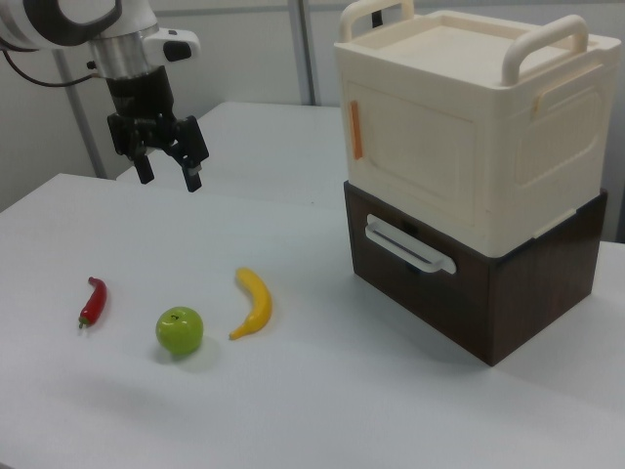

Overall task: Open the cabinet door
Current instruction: 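Move the gripper toward the orange handle on the cream box door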

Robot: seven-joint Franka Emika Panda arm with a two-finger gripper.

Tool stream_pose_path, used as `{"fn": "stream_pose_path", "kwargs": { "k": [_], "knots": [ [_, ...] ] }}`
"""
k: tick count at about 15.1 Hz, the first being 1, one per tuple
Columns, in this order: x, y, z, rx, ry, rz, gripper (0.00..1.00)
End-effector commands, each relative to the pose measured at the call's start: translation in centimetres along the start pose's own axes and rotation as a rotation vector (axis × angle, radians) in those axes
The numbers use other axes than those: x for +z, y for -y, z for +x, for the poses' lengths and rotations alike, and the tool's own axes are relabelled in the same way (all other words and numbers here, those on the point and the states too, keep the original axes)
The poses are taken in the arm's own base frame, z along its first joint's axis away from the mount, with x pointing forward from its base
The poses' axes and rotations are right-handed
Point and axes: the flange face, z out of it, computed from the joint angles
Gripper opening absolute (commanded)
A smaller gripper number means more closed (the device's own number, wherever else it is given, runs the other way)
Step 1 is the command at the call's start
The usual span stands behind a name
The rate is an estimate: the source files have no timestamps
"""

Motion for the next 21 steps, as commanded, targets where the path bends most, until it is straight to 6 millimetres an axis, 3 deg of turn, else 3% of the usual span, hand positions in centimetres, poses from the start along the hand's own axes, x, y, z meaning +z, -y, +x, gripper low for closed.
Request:
{"fn": "stream_pose_path", "kwargs": {
  "k": [1, 6, 8, 11, 14, 15, 19, 21],
  "knots": [
    [-0.3, 0.4, -0.6, 0.007, 0.011, -0.012, 1.0],
    [0.4, -0.4, 0.0, 0.024, 0.015, -0.011, 1.0],
    [0.4, -1.7, 1.0, 0.056, 0.006, -0.012, 1.0],
    [1.2, -4.2, 2.8, 0.178, -0.044, -0.019, 1.0],
    [2.4, -9.0, 5.6, 0.364, -0.186, -0.021, 1.0],
    [1.7, -10.0, 6.0, 0.377, -0.231, -0.023, 1.0],
    [2.3, -14.0, 9.2, 0.469, -0.368, -0.036, 1.0],
    [3.0, -15.0, 10.7, 0.475, -0.434, -0.07, 1.0]
  ]
}}
